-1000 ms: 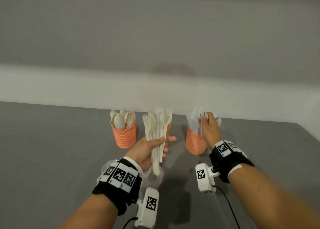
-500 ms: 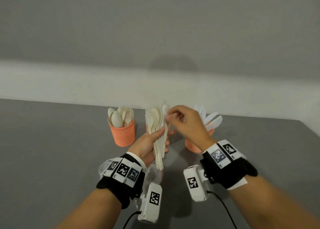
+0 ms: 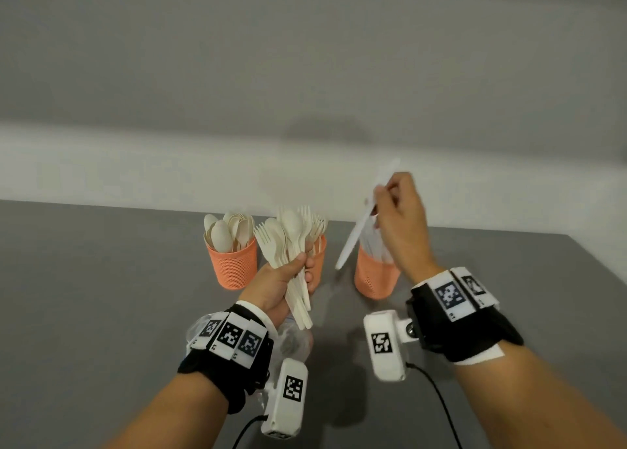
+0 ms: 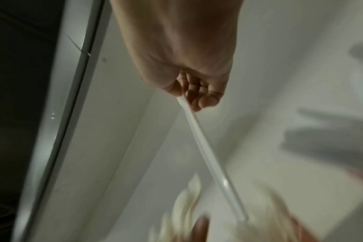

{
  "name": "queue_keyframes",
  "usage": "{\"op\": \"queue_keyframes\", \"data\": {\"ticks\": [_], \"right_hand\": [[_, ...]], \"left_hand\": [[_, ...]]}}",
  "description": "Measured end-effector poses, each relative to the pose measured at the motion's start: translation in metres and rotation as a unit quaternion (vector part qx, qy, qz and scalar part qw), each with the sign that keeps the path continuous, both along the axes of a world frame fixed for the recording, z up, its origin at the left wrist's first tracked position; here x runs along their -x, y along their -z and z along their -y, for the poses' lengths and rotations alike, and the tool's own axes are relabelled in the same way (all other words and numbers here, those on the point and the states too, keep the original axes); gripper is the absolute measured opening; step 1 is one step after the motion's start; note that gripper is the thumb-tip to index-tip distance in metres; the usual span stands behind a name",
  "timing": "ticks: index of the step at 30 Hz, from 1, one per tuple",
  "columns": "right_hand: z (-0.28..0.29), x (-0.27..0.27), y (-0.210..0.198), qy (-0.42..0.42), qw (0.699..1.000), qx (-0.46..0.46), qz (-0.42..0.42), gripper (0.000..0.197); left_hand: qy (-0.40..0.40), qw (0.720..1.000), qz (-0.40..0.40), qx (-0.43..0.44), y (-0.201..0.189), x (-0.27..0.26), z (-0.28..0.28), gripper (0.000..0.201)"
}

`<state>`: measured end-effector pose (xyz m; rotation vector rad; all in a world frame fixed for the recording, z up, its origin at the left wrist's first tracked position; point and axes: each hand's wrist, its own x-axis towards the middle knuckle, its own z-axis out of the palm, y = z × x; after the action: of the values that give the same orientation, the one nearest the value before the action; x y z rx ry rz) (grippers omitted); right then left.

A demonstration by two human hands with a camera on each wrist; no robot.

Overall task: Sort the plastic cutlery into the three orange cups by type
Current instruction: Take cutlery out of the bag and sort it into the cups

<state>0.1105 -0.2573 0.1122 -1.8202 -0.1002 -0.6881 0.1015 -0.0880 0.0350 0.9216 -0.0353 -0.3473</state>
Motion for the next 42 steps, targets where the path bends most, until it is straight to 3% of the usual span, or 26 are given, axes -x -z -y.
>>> {"op": "queue_keyframes", "data": {"ticks": [3, 6, 9, 11, 14, 16, 18, 21, 24, 29, 32, 34, 36, 39, 42], "right_hand": [[0.037, -0.009, -0.002, 0.098, 0.99, 0.077, 0.059, 0.007], [0.049, -0.018, 0.029, 0.149, 0.978, 0.143, 0.009, 0.006], [0.05, -0.027, 0.071, 0.128, 0.965, 0.2, -0.112, 0.006], [0.05, -0.031, 0.087, 0.094, 0.946, 0.254, -0.177, 0.008], [0.045, -0.03, 0.085, 0.105, 0.934, 0.303, -0.16, 0.027], [0.033, -0.023, 0.069, 0.115, 0.956, 0.265, -0.058, 0.033], [0.013, -0.012, 0.05, 0.036, 0.976, 0.213, 0.005, 0.023], [-0.021, 0.003, 0.036, -0.141, 0.971, 0.167, -0.093, 0.021], [-0.035, 0.005, 0.034, -0.231, 0.943, 0.055, -0.233, 0.032], [-0.04, 0.005, 0.034, -0.272, 0.904, -0.122, -0.306, 0.022], [-0.045, 0.002, 0.031, -0.204, 0.927, -0.164, -0.27, 0.02], [-0.043, 0.001, 0.027, -0.143, 0.954, -0.169, -0.204, 0.02], [-0.044, 0.004, 0.02, -0.157, 0.965, -0.143, -0.152, 0.017], [-0.054, 0.017, 0.017, -0.215, 0.961, -0.028, -0.171, 0.012], [-0.068, 0.023, 0.026, -0.2, 0.958, 0.064, -0.198, 0.035]], "left_hand": [[0.015, 0.999, 0.012, -0.033, -0.004, 0.004, 0.001, 0.026], [0.016, 0.998, 0.004, -0.057, -0.005, 0.006, 0.006, 0.021], [0.018, 0.997, 0.025, -0.07, -0.008, 0.008, 0.01, 0.01], [0.008, 0.996, 0.037, -0.081, -0.012, 0.011, 0.011, 0.014], [-0.001, 0.995, 0.046, -0.088, -0.016, 0.012, 0.008, 0.023], [0.005, 0.996, 0.037, -0.085, -0.018, 0.01, 0.005, 0.019], [0.012, 0.997, 0.02, -0.077, -0.02, 0.009, 0.004, 0.014], [0.032, 0.995, 0.007, -0.09, -0.02, 0.009, 0.007, 0.018], [0.058, 0.993, 0.007, -0.107, -0.02, 0.009, 0.009, 0.024], [0.072, 0.994, -0.001, -0.081, -0.019, 0.008, 0.001, 0.03], [0.014, 0.998, -0.01, -0.059, -0.014, 0.004, 0.0, 0.027], [-0.041, 0.996, -0.014, -0.082, -0.011, 0.001, 0.0, 0.02], [-0.089, 0.987, -0.002, -0.135, -0.007, 0.001, -0.001, 0.012], [-0.092, 0.971, 0.055, -0.212, -0.01, 0.005, 0.001, 0.017], [-0.082, 0.946, 0.11, -0.294, -0.018, 0.009, 0.007, 0.023]]}}
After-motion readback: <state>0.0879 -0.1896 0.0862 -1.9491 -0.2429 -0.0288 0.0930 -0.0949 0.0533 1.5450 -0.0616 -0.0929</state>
